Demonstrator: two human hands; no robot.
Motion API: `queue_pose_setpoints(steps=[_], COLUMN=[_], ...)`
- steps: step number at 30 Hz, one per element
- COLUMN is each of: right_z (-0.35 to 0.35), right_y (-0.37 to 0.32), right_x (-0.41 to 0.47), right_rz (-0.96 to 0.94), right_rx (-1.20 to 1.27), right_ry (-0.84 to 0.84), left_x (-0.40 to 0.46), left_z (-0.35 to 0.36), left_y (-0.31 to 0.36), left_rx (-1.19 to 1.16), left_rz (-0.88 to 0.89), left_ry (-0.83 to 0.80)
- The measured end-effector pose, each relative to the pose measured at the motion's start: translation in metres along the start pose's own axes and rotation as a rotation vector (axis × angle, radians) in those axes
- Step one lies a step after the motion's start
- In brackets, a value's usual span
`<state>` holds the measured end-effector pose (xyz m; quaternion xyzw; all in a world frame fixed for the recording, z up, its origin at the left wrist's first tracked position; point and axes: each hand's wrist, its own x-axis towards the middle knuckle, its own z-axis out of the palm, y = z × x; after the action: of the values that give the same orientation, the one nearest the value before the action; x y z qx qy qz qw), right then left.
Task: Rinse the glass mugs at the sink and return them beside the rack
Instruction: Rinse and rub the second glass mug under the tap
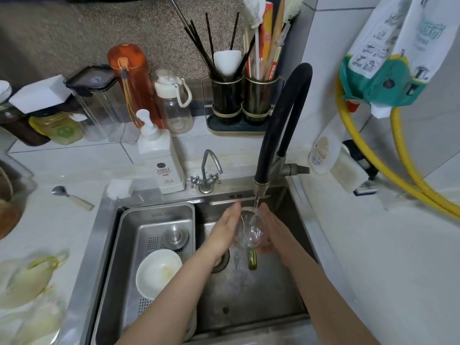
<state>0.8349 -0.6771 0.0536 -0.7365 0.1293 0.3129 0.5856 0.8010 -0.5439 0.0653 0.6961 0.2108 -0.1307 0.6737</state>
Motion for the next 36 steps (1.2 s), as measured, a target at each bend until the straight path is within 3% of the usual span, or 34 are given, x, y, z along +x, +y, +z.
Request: queue_pose_setpoints(steps=[3, 5, 12, 16, 20, 27, 31, 33, 36], right_z=[0.006, 0.012, 0.003, 0.007, 0.001, -0.003, 0.007, 0.009, -0.007], right_y=[0.006, 0.004, -0.006, -0.012, -0.003, 0.004, 0.004, -0.001, 0.002], right_x=[-0.003, -0.004, -0.021, -0.03, -0.038, -0.038, -0.039, -0.036, -0.036], right_rz=[-0.091, -0.05, 0.017, -0.168, -0.414, -0.491, -0.597, -0.619, -0.555], right_rx=[-0.005, 0.054, 0.249, 0.117, 0.042, 0.103, 0.102, 0.054, 0.04], right_ry=[-0.075, -0.036, -0.111, -0.147, -0.31, -0.065, 0.074, 0.063, -0.088], left_x=[0.002, 0.002, -0.012, -0.011, -0.013, -0.021, -0.039, -0.034, -0.021], left_z=[-0.004, -0.004, -0.005, -0.006, -0.007, 0.002, -0.001, -0.007, -0.011], left_y=[0.008, 0.014, 0.004, 0.008, 0.012, 0.018, 0.002, -0.003, 0.005], left_rx=[0.092, 0.096, -0.006, -0.025, -0.11, 0.025, -0.089, -0.146, -0.176], left_rz=[-0.078, -0.114, 0.156, 0.104, -0.03, 0.03, 0.115, 0.188, 0.132], left_ry=[0.073, 0.052, -0.112, 0.029, -0.006, -0.058, -0.059, 0.016, -0.039])
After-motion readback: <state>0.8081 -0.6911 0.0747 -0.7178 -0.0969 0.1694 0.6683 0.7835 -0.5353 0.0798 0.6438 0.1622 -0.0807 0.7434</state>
